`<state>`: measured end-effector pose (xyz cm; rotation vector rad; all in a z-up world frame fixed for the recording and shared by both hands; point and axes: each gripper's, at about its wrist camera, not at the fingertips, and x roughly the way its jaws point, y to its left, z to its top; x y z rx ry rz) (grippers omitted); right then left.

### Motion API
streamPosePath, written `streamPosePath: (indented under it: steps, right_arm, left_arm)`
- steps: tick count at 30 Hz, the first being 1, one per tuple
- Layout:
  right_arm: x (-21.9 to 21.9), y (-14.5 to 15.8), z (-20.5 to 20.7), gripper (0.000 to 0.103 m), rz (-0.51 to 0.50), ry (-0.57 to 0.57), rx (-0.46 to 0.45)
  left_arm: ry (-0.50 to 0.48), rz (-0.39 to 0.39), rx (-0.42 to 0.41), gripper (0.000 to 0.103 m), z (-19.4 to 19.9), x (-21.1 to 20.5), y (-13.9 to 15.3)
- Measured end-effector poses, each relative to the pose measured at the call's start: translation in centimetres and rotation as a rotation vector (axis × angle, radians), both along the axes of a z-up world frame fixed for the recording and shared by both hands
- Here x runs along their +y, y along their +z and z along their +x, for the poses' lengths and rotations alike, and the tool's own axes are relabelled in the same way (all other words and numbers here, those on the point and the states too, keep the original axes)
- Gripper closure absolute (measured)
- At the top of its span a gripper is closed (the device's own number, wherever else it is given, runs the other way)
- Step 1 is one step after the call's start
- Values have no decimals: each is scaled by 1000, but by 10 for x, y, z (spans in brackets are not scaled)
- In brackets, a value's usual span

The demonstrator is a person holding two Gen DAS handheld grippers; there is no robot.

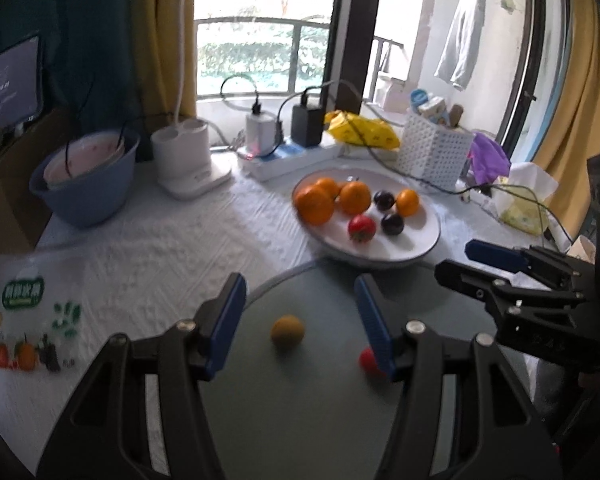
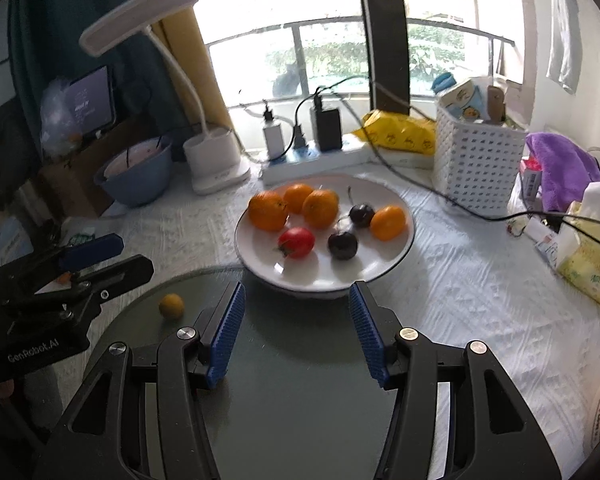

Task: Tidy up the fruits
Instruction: 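Move the left gripper to the small yellow fruit while the right gripper moves to a red tomato, then grasp the red tomato with the right gripper while the left gripper grasps the yellow fruit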

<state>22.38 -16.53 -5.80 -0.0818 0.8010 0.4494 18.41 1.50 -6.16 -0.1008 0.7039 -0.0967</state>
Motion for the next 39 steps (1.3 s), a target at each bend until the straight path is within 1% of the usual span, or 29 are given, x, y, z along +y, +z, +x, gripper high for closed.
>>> streamPosePath:
  steps: [8, 17, 25, 26, 27, 29, 34, 39]
  right_arm:
    - [19, -17, -11, 46, -17, 42, 43]
    - [48, -33, -31, 46, -29, 102, 70]
    - [54, -44, -32, 46, -68, 101, 102]
    - [55, -45, -32, 49, -75, 104, 102]
    - [55, -45, -33, 60, -80, 110, 101]
    - [56, -47, -33, 71, -97, 116, 99]
    - [52, -46, -34, 71, -92, 123, 96]
    - [41, -43, -32, 71, -77, 103, 87]
  left_arm:
    - [17, -17, 34, 45, -9, 18, -19]
    - [24, -25, 49, 45, -18, 33, -29]
    - [19, -30, 67, 45, -19, 35, -37]
    - [17, -29, 68, 45, -18, 34, -37]
    - [14, -27, 68, 45, -18, 32, -37]
    - [8, -26, 64, 45, -16, 30, -36]
    - [-4, -19, 63, 45, -14, 25, -34]
    - [-18, -10, 73, 45, -10, 18, -36]
